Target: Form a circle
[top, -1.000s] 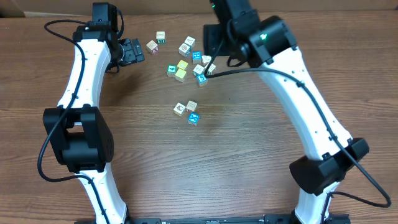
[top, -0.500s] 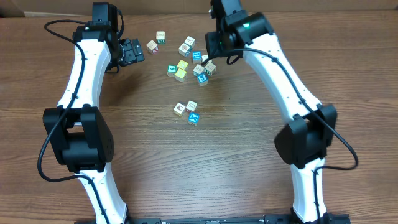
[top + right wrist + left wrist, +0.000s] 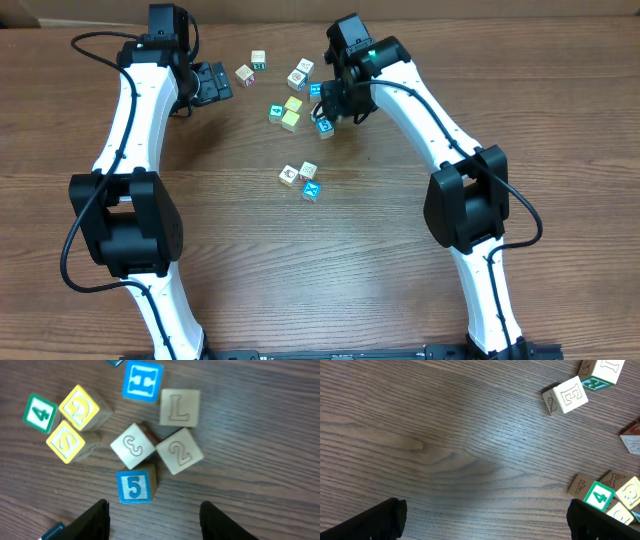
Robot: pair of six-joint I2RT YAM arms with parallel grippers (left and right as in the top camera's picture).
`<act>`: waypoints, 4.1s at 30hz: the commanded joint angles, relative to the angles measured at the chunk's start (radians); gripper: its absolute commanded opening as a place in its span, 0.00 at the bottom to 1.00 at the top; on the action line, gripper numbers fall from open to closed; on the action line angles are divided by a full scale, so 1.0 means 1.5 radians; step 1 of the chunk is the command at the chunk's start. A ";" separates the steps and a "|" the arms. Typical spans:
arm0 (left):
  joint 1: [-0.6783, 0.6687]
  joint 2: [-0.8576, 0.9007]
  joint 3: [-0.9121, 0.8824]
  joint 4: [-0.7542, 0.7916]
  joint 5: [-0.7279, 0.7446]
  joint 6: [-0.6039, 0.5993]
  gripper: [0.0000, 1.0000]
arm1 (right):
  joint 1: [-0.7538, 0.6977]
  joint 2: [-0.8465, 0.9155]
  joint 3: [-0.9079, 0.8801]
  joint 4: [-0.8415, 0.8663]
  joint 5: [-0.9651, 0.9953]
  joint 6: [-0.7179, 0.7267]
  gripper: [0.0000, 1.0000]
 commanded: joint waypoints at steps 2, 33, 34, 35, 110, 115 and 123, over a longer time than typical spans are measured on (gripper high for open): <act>0.001 0.002 0.013 0.001 0.005 -0.006 1.00 | 0.008 0.001 -0.002 0.004 -0.017 -0.022 0.55; 0.001 0.002 0.013 0.001 0.005 -0.006 1.00 | 0.047 0.037 -0.101 0.129 0.041 -0.077 0.50; 0.001 0.002 0.013 0.001 0.005 -0.006 1.00 | 0.047 0.037 -0.101 0.129 0.041 -0.077 0.48; 0.001 0.002 0.013 0.001 0.005 -0.006 1.00 | 0.047 0.037 -0.101 0.130 0.048 -0.077 0.45; 0.001 0.002 0.013 0.001 0.005 -0.006 1.00 | 0.047 0.012 -0.062 0.112 0.076 -0.071 0.39; 0.001 0.002 0.013 0.001 0.005 -0.006 1.00 | 0.051 0.008 -0.062 0.107 0.076 -0.071 0.35; 0.001 0.002 0.013 0.001 0.005 -0.006 1.00 | 0.067 -0.052 -0.062 0.090 0.076 -0.072 0.32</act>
